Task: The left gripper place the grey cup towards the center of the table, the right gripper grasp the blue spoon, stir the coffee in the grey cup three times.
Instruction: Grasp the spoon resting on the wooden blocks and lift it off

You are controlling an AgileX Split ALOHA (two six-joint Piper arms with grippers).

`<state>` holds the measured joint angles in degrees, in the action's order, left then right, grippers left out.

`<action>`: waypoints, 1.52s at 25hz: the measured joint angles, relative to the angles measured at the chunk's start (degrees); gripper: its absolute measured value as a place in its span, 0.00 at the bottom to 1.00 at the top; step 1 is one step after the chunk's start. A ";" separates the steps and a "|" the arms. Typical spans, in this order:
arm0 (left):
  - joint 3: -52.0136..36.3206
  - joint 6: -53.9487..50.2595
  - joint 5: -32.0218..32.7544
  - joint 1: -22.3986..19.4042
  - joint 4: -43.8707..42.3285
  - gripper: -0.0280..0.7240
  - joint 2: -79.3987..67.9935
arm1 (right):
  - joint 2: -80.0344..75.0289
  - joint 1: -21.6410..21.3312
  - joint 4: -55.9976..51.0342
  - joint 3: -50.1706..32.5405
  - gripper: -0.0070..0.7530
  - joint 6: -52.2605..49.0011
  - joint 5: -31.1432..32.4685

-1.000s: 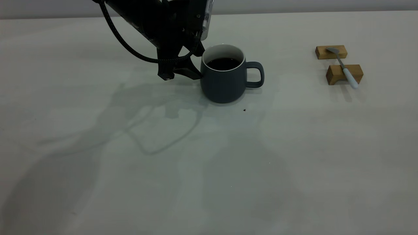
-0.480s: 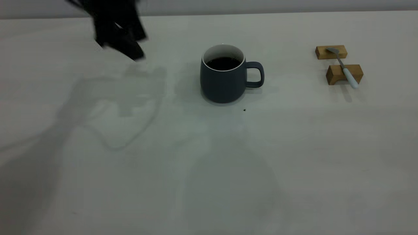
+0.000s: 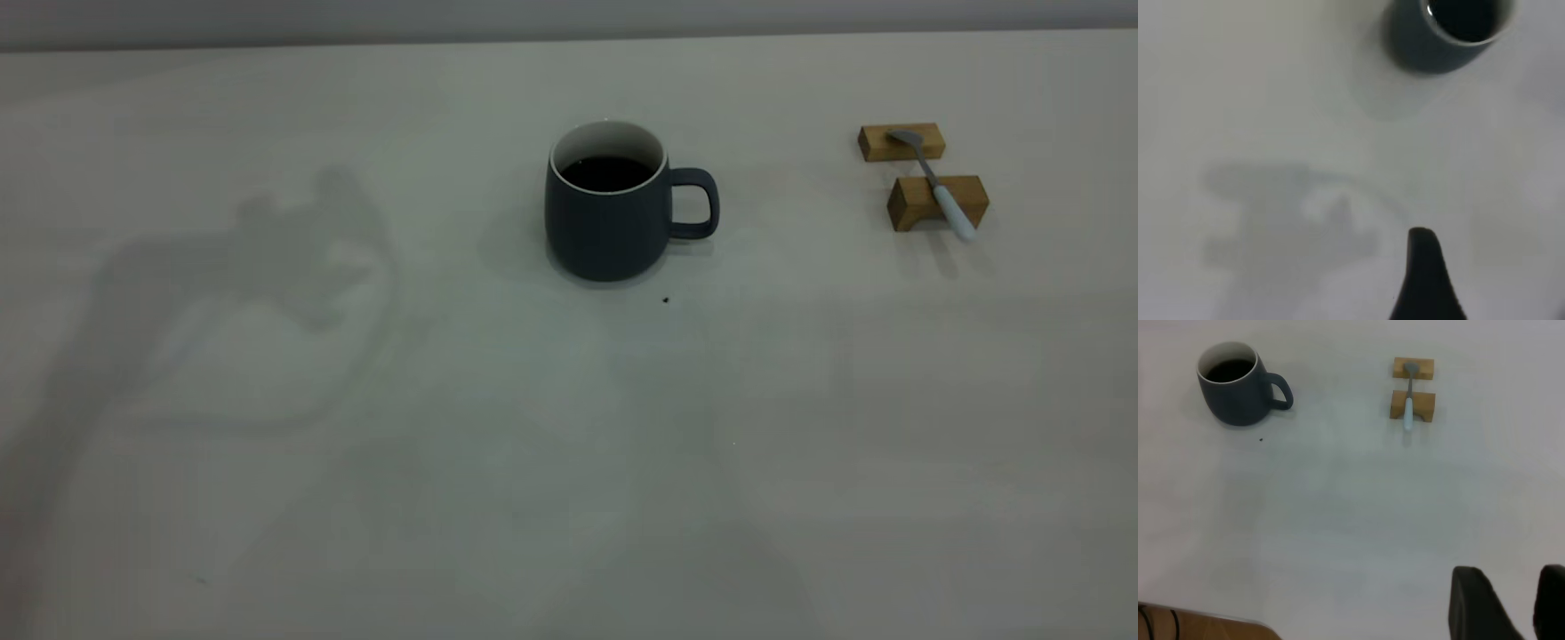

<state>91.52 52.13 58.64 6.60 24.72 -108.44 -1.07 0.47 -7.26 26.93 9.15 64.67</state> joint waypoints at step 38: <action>-62.77 -39.56 4.58 0.00 -13.01 0.82 73.75 | 0.00 0.00 0.00 0.00 0.35 0.00 0.00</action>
<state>28.75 12.57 63.22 6.60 11.71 -34.70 -1.07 0.47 -7.26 26.93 9.15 64.67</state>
